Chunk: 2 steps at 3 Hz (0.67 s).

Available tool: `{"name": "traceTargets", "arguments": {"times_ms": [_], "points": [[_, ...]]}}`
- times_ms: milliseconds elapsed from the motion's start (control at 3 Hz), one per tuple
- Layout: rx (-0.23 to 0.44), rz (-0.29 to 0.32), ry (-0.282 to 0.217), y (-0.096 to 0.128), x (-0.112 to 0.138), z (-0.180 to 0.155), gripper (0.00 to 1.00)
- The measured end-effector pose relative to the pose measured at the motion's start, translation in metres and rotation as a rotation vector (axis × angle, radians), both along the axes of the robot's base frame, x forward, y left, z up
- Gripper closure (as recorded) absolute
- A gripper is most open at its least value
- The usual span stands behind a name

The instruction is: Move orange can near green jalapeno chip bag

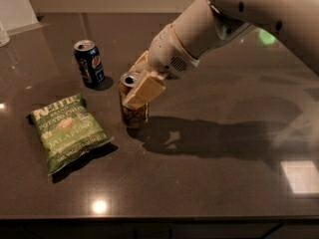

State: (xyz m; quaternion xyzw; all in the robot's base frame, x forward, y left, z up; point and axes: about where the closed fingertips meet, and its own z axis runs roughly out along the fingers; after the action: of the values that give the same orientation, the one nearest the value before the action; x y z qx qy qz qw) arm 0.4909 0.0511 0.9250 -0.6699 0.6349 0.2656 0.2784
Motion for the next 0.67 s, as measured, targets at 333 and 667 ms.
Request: {"name": "traceTargets", "arguments": {"times_ms": [333,667], "points": [[-0.009,0.007,0.002,0.0111,-0.0025,-0.0031,0.82],[-0.015,0.005,-0.007,0.0155,-0.0044,-0.0072,0.58]]}}
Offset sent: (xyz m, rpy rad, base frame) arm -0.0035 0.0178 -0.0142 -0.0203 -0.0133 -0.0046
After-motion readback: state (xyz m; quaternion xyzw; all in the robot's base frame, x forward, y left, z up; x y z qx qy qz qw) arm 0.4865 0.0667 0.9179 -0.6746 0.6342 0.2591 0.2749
